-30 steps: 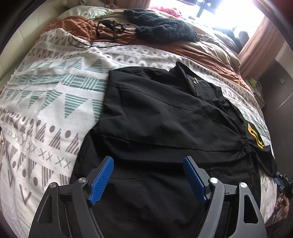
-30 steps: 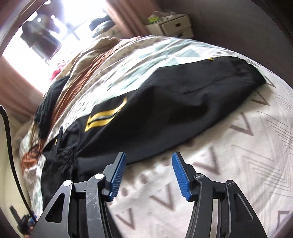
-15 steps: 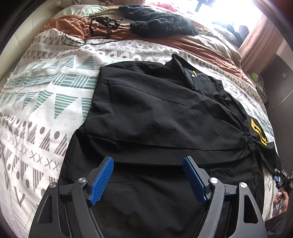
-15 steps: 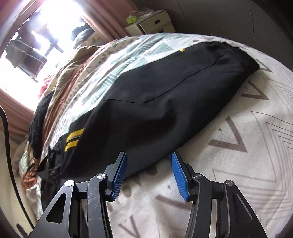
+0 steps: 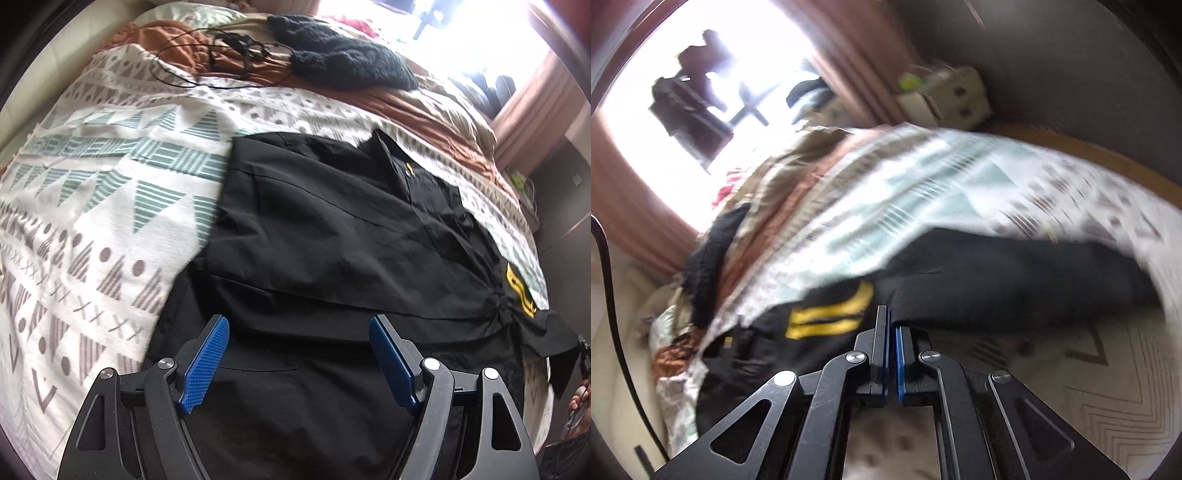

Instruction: Fold large clothes

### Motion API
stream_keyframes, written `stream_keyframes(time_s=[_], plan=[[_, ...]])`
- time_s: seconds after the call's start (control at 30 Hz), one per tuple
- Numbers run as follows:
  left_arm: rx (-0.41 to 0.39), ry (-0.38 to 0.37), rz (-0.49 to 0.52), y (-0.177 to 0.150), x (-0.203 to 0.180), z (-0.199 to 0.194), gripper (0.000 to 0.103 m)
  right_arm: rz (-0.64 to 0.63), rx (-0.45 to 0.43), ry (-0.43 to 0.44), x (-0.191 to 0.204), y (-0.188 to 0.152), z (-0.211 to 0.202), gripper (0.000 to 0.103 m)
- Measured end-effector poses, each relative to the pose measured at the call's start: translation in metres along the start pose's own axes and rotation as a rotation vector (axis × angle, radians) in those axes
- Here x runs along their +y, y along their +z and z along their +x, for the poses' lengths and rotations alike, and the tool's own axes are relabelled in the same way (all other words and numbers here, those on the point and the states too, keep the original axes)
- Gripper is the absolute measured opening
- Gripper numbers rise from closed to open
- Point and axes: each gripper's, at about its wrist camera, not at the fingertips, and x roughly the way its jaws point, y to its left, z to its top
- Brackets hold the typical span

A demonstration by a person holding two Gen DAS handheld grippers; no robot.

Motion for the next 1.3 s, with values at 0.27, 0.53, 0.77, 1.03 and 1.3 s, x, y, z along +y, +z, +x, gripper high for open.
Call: stream_keyframes(time_s=[0.27, 0.53, 0.77, 1.03, 1.3], plan=[[-0.04, 0.003, -0.061, -0.001, 0.047, -0.031, 0.079, -0.147, -0.03, 0.151, 0.123, 0.006, -0.025, 0.004], [-0.086, 0.012, -0.088, 0.0, 0.089, -0.062, 0.079, -0.261, -0.007, 0.246, 0.221, -0.015, -0.024, 0.004], [-0.102, 0.012, -0.13, -0.006, 0.132, -0.074, 0.079, -0.319, 0.052, 0.289, 0.274, -0.05, -0.007, 0.004], [-0.106, 0.016, -0.197, -0.014, 0.181, -0.081, 0.079, -0.348, 0.156, 0.345, 0.322, -0.103, 0.031, 0.004], [-0.091, 0.04, -0.243, -0.025, 0.22, -0.085, 0.079, -0.351, 0.332, 0.355, 0.349, -0.184, 0.102, 0.004]])
